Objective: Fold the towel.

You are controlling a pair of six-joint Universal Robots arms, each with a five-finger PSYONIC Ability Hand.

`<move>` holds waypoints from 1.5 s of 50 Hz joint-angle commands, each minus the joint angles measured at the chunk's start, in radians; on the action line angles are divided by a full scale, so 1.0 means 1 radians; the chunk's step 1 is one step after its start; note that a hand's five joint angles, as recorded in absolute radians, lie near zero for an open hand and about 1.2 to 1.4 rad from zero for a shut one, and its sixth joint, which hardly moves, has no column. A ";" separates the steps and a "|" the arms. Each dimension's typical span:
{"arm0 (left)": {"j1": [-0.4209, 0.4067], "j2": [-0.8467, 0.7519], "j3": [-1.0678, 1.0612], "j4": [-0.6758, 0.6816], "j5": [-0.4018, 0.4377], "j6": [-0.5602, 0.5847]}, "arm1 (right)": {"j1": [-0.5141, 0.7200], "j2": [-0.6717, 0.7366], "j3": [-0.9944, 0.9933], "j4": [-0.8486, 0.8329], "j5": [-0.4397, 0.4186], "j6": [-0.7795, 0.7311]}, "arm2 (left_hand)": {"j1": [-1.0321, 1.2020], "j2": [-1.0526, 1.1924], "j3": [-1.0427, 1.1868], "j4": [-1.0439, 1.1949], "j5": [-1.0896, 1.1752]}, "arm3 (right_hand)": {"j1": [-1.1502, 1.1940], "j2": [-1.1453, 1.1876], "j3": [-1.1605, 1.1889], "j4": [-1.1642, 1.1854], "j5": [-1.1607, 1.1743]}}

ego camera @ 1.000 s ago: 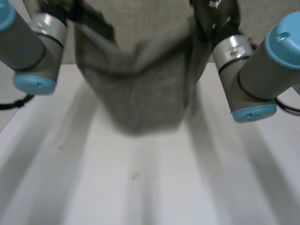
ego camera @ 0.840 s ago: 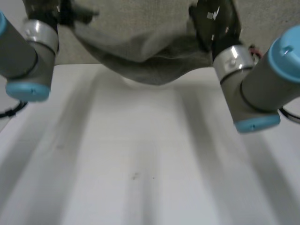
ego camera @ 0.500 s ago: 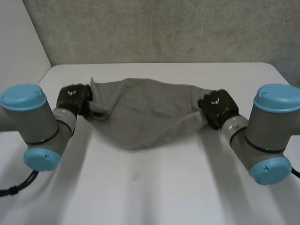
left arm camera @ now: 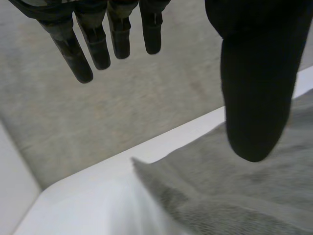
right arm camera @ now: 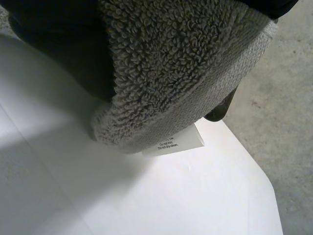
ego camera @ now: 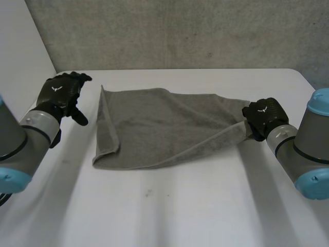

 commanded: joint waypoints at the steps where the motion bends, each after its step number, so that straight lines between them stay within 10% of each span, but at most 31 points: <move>1: 0.060 0.087 -0.120 0.000 0.366 0.029 | -0.012 0.036 -0.018 0.001 0.004 0.014 | 0.192 0.194 0.195 0.197 0.196 | 0.421 0.225 0.210 0.204 0.243; 7: 0.075 0.106 -0.215 -0.003 0.534 0.204 | -0.013 0.038 -0.027 0.002 0.001 0.068 | 0.248 0.250 0.251 0.253 0.252 | 0.421 0.225 0.210 0.204 0.243; 29: 0.066 -0.083 -0.252 -0.008 0.552 0.904 | -0.019 0.039 -0.026 0.013 0.003 0.066 | 0.374 0.376 0.377 0.380 0.378 | 0.421 0.225 0.210 0.204 0.243; 46: 0.066 -0.218 -0.149 0.057 0.531 0.928 | -0.018 0.044 -0.015 0.013 -0.002 0.065 | 0.565 0.567 0.568 0.570 0.569 | 0.421 0.225 0.210 0.204 0.243; 56: 0.150 -0.229 -0.108 0.231 0.227 0.916 | -0.018 0.042 -0.021 0.013 0.000 0.062 | 0.592 0.594 0.594 0.597 0.596 | 0.421 0.225 0.210 0.204 0.243; 75: 0.102 -0.071 -0.251 0.230 0.218 0.798 | -0.004 0.030 -0.032 0.010 0.004 0.074 | 0.410 0.411 0.412 0.415 0.413 | 0.421 0.225 0.210 0.204 0.243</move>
